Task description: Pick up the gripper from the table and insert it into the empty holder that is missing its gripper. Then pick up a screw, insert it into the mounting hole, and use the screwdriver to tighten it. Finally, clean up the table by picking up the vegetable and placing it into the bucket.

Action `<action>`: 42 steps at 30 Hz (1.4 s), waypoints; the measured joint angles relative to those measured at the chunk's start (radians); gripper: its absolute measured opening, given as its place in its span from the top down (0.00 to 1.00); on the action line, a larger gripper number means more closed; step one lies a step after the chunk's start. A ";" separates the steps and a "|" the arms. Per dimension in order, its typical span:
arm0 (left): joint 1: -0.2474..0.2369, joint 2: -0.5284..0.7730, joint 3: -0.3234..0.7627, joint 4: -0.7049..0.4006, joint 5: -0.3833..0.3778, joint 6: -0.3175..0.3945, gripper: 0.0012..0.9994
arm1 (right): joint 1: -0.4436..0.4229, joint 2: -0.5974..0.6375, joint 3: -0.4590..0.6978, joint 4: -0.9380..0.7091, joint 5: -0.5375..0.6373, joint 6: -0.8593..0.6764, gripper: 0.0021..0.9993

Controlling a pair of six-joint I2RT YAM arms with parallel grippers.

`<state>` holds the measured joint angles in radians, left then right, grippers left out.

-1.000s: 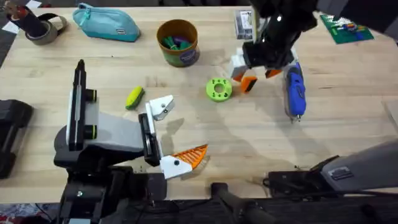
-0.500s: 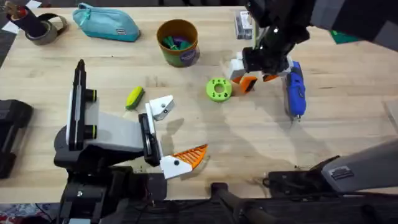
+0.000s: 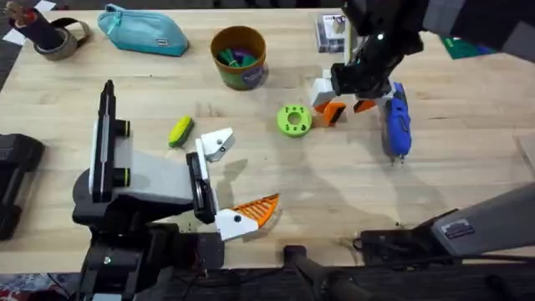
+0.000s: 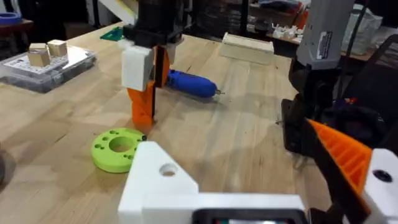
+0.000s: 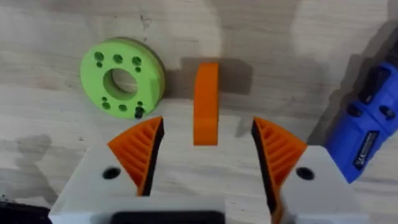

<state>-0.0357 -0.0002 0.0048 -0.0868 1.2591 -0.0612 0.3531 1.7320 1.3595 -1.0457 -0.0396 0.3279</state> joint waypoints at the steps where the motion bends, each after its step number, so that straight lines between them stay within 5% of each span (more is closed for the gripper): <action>1: 0.000 0.000 0.000 0.000 0.000 0.000 0.01 | 0.000 0.006 -0.002 0.001 -0.002 0.000 0.14; 9: 0.000 0.000 0.000 0.000 0.000 0.000 0.01 | 0.000 0.022 -0.012 -0.002 -0.007 -0.008 0.15; 16: 0.000 0.000 0.000 0.000 0.000 0.000 0.01 | 0.000 0.022 -0.012 -0.001 -0.007 -0.015 0.39; 26: 0.000 0.000 0.000 0.000 0.000 0.000 0.01 | 0.000 0.022 -0.013 0.029 -0.007 -0.015 0.48; 30: 0.000 0.000 0.000 0.000 0.000 0.000 0.01 | 0.000 0.022 -0.013 0.033 -0.007 -0.017 0.60; 34: 0.000 0.000 0.000 0.000 0.000 0.000 0.01 | 0.000 0.022 -0.013 0.036 -0.007 -0.018 0.99; 42: 0.000 0.000 0.000 0.000 0.000 0.000 0.01 | 0.000 0.021 -0.012 0.032 -0.007 -0.018 0.99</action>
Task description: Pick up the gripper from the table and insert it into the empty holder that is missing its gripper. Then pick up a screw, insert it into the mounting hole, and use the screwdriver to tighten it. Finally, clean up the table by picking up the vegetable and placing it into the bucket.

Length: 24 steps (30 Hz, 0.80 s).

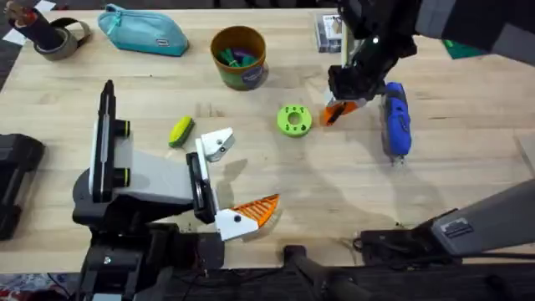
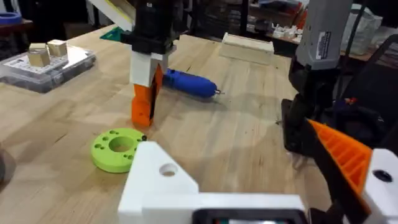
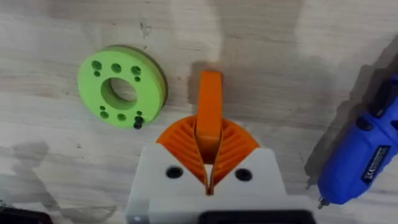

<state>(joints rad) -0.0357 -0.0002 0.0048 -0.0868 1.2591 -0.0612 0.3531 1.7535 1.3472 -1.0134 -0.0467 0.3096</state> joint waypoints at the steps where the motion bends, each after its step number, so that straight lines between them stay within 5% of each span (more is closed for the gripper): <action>1: 0.000 0.000 0.000 0.000 0.000 0.000 0.01 | 0.000 0.000 0.000 0.000 0.000 0.000 0.99; 9: 0.000 0.000 0.000 0.000 0.000 0.000 0.01 | 0.000 -0.014 0.000 -0.014 0.000 -0.003 0.99; 24: 0.000 0.000 0.000 0.000 0.000 0.000 0.01 | 0.000 -0.304 0.061 -0.212 -0.003 -0.004 0.99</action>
